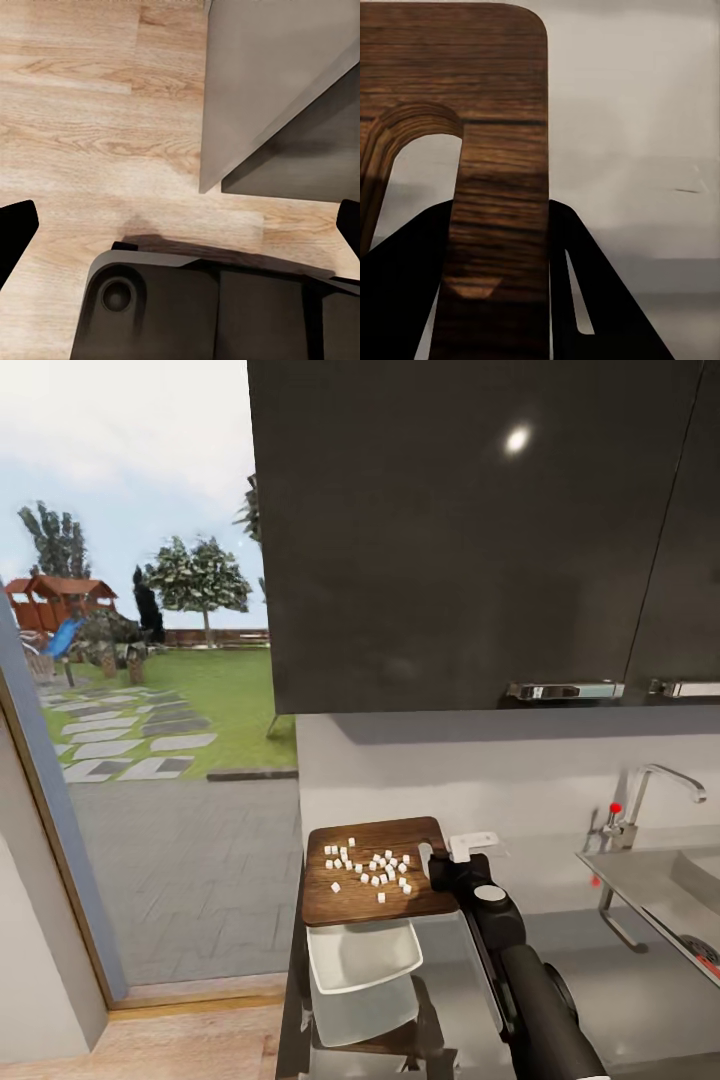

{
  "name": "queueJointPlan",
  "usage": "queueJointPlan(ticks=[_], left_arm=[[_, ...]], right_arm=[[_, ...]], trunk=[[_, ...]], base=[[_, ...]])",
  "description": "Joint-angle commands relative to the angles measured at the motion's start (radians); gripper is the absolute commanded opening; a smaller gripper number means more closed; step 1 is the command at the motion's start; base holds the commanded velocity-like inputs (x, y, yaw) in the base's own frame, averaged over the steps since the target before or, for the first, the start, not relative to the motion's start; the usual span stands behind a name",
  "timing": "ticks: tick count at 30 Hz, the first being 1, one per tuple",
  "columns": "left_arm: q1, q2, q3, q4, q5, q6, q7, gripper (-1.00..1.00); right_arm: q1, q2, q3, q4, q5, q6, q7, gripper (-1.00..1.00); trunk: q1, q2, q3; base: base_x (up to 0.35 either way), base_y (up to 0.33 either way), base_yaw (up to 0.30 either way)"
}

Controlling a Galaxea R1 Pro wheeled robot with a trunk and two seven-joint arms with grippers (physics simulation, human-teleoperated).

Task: In the kitchen, take the Vidalia onion out of the sink, dice it on the chopping board with the paring knife, put the diced onion into the bowl on the countertop, then place both the paring knife and the chopping board into the sink.

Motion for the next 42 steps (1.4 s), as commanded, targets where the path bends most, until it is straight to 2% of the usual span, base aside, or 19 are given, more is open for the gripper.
queueJointPlan(ticks=[1,18,24,42], left_arm=[[0.0,0.0,-0.002,0.0,0.01,-0.002,0.004,1.0],[0.0,0.0,-0.002,0.0,0.01,-0.002,0.004,1.0],[0.001,0.0,-0.002,0.0,0.01,-0.002,0.004,1.0],[0.0,0.0,-0.002,0.0,0.01,-0.002,0.004,1.0]], right_arm=[[0.0,0.0,0.002,-0.001,0.003,0.006,-0.003,-1.0],[0.0,0.001,0.002,0.0,0.0,0.004,-0.003,-1.0],[0.0,-0.001,0.0,0.009,0.0,-0.05,-0.003,-1.0],[0.0,-0.005,0.0,0.032,0.0,-0.126,-0.003,-1.0]], trunk=[[0.0,-0.001,0.0],[0.0,-0.001,-0.01],[0.0,-0.001,-0.01],[0.0,-0.001,-0.01]], base=[[0.0,0.0,0.0],[0.0,0.0,0.0],[0.0,0.0,0.0],[0.0,0.0,0.0]])
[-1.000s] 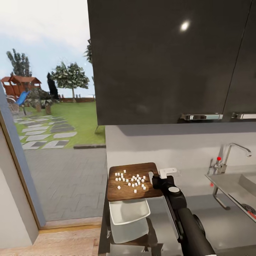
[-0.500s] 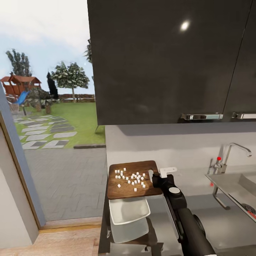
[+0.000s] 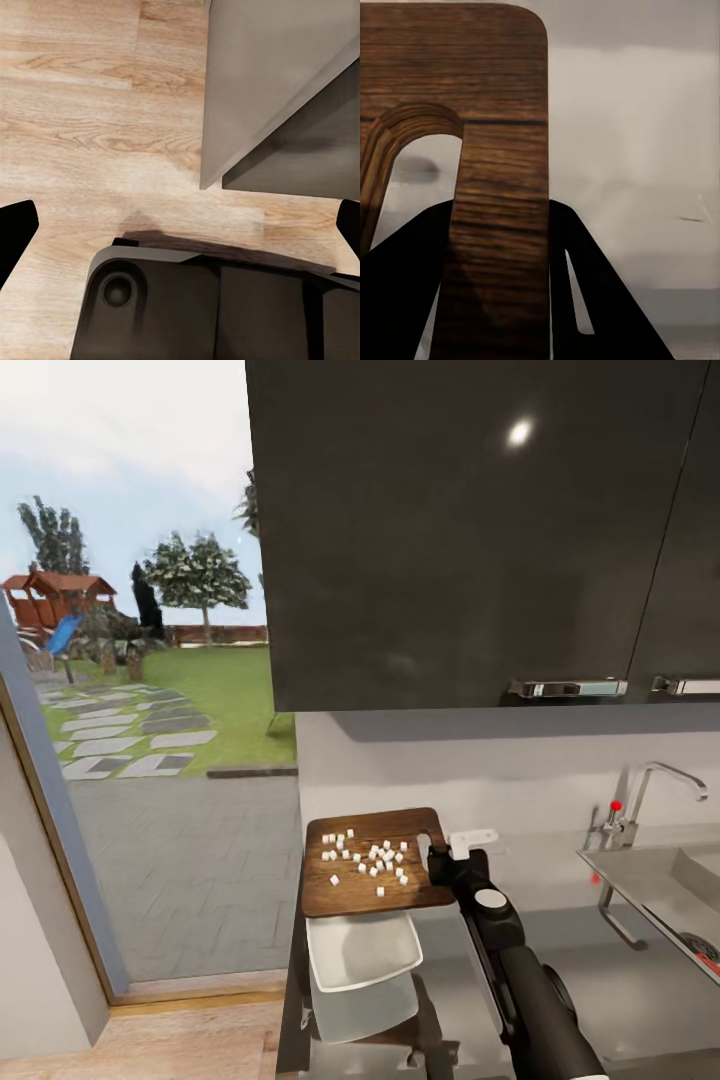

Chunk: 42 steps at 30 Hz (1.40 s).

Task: In the kitchen, take the Vidalia onion out of the sink, dice it on the chopping board with the paring knife, put the diced onion into the bowl on the countertop, then place both the paring knife and the chopping board into the sink.

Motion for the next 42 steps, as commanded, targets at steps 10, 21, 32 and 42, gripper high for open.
queueJointPlan(ticks=[10,21,32,42], left_arm=[[0.0,0.003,-0.006,0.028,0.01,-0.002,0.0,1.0],[0.0,0.003,-0.004,0.068,0.01,-0.004,0.0,1.0],[0.0,0.003,-0.004,0.072,0.01,-0.004,0.0,1.0],[0.0,0.003,-0.004,0.073,0.01,-0.004,0.0,1.0]], right_arm=[[0.0,0.011,-0.004,0.044,0.004,-0.03,-0.005,-1.0],[0.0,-0.009,-0.005,0.043,0.003,-0.029,-0.005,-1.0],[0.0,-0.009,-0.004,0.043,0.003,-0.029,-0.005,-1.0],[0.0,-0.009,-0.004,0.043,0.003,-0.029,-0.005,-1.0]], trunk=[[0.0,-0.001,0.0],[0.0,-0.001,0.0],[0.0,-0.001,0.0],[0.0,-0.001,0.0]], base=[[0.0,0.0,0.0],[0.0,0.0,0.0],[0.0,-0.015,0.0],[0.0,-0.092,0.0]])
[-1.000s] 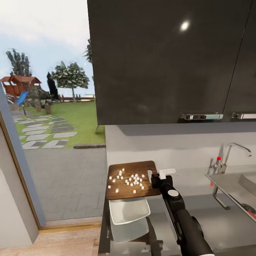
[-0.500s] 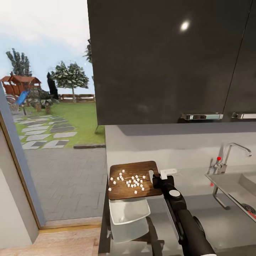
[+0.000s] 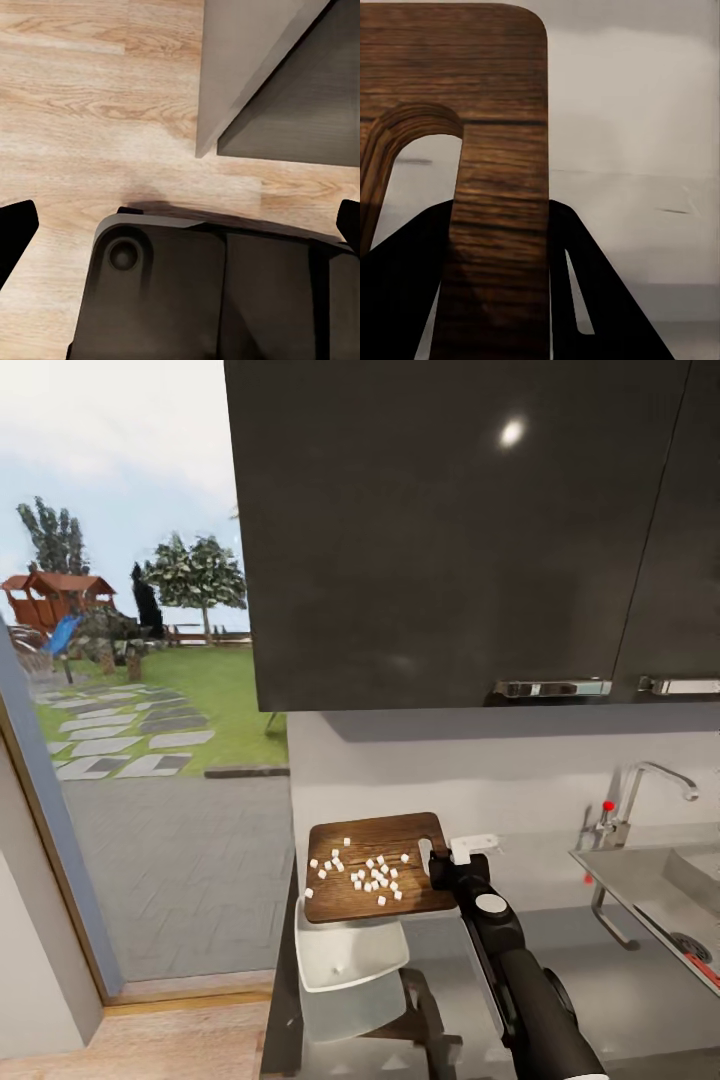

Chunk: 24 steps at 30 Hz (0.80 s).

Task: In the kitchen, take the Vidalia onion out of the sink, dice it on the chopping board with the paring knife, put the diced onion into the bowl on the countertop, then place both the paring knife and the chopping board into the sink.

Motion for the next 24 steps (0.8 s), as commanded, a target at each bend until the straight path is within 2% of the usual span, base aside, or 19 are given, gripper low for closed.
queueJointPlan(ticks=[1,24], left_arm=[[0.001,0.0,-0.003,-0.001,0.009,-0.002,0.004,1.0],[0.001,-0.001,-0.003,0.001,0.009,-0.002,0.004,1.0]], right_arm=[[0.0,0.0,0.002,-0.001,0.005,0.006,-0.004,-1.0],[0.0,-0.003,0.004,0.0,0.008,0.019,-0.004,-1.0]], trunk=[[0.0,-0.001,0.0],[0.0,-0.001,0.0]], base=[[0.0,-0.009,0.0],[0.0,-0.03,0.0]])
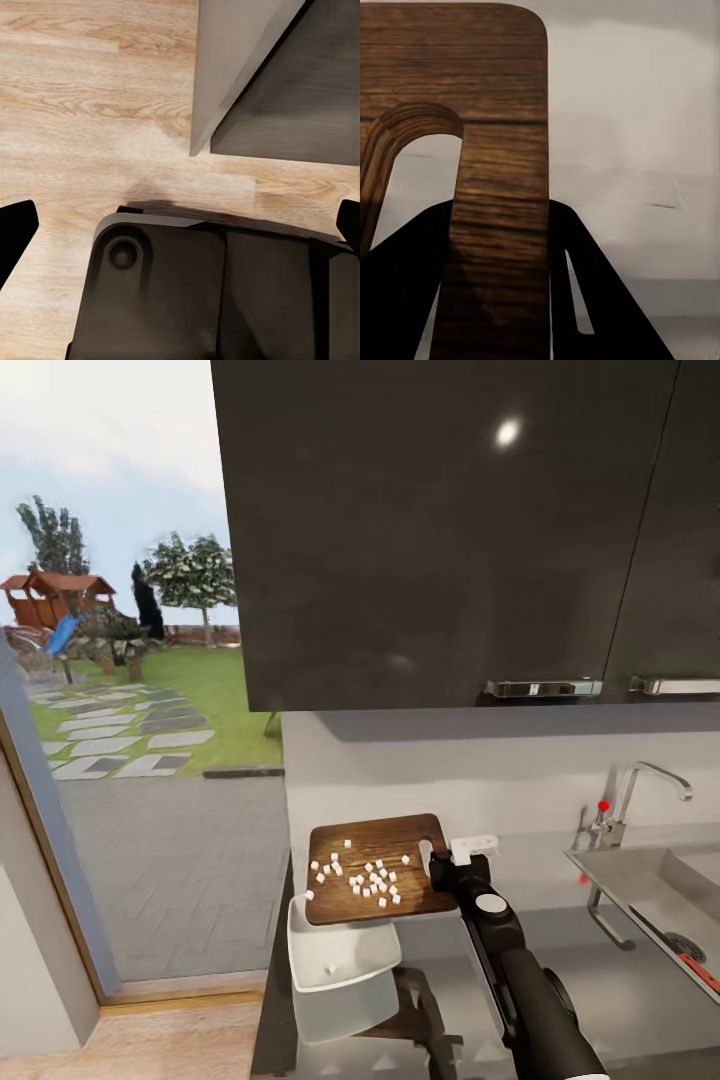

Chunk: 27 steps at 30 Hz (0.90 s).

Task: In the kitchen, take the Vidalia onion out of the sink, dice it on the chopping board with the paring knife, put the diced onion into the bowl on the countertop, then place both the paring knife and the chopping board into the sink.

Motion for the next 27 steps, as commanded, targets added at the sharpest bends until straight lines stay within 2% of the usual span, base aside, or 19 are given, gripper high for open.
queueJointPlan(ticks=[1,27], left_arm=[[0.001,0.001,-0.003,-0.001,0.009,-0.002,0.004,1.0],[0.001,0.0,-0.003,-0.001,0.009,-0.002,0.004,1.0]], right_arm=[[0.0,0.0,0.002,-0.001,0.005,0.007,-0.003,-1.0],[0.0,-0.002,0.006,0.0,0.008,-0.001,-0.002,-1.0]], trunk=[[0.0,-0.001,0.0],[0.0,-0.001,0.0]], base=[[0.0,0.0,0.0],[0.0,0.0,0.0]])
